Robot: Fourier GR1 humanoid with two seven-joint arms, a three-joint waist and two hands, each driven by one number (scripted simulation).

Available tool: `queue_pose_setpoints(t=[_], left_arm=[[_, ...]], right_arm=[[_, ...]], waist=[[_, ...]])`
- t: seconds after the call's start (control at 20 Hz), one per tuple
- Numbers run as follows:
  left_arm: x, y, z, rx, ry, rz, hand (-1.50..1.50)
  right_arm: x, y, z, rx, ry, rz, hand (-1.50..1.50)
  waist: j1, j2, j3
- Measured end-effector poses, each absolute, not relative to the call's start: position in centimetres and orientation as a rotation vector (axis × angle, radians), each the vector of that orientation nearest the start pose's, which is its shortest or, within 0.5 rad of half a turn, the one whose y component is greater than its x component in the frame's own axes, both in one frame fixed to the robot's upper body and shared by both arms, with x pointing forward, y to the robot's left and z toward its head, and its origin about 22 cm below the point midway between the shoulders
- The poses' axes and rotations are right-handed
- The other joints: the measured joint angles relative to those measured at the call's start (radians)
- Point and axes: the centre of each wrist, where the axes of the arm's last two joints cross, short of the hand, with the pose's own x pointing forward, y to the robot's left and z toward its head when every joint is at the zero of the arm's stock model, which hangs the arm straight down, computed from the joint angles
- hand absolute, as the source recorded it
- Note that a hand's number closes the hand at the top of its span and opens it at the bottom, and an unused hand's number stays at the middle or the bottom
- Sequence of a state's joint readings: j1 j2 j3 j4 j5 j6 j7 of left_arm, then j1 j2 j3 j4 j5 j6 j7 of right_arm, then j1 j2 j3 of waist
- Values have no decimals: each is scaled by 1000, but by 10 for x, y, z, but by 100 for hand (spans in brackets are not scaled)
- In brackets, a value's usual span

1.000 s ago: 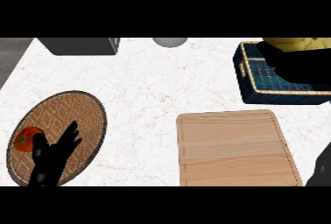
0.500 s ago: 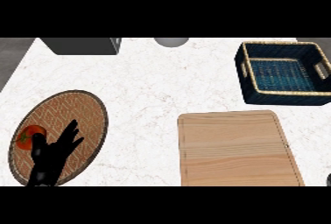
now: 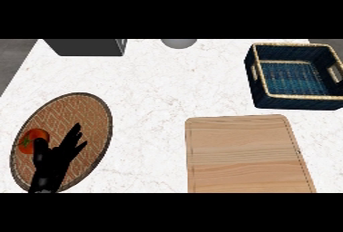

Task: Pick the squash from the cutting board and place it in the basket

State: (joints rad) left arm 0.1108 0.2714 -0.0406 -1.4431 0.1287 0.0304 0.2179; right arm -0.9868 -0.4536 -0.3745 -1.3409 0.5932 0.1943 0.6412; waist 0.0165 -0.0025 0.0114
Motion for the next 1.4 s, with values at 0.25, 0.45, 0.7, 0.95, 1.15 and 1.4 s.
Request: queue_pose_setpoints(t=[0.25, 0.45, 0.7, 0.95, 1.15, 1.4], left_arm=[[207, 294, -35, 166, -1110, -49, 0], [204, 291, -34, 163, -1107, -50, 0], [204, 291, -35, 166, -1100, -52, 0], [204, 293, -34, 161, -1107, -52, 0], [205, 295, -33, 159, -1096, -48, 0], [205, 294, -34, 162, -1098, -44, 0]], right_arm=[[387, -319, 287, -815, -1520, 94, 150], [397, -330, 266, -774, -1520, 52, 150], [405, -347, 239, -753, -1521, 34, 150], [403, -372, 222, -951, -1406, 82, 150], [400, -394, 219, -1014, -1382, 169, -150], [395, -416, 223, -1042, -1413, 196, -150]], waist=[[2, 0, 2], [2, 0, 0], [0, -1, 2], [3, 2, 0], [1, 1, 0], [0, -1, 0]])
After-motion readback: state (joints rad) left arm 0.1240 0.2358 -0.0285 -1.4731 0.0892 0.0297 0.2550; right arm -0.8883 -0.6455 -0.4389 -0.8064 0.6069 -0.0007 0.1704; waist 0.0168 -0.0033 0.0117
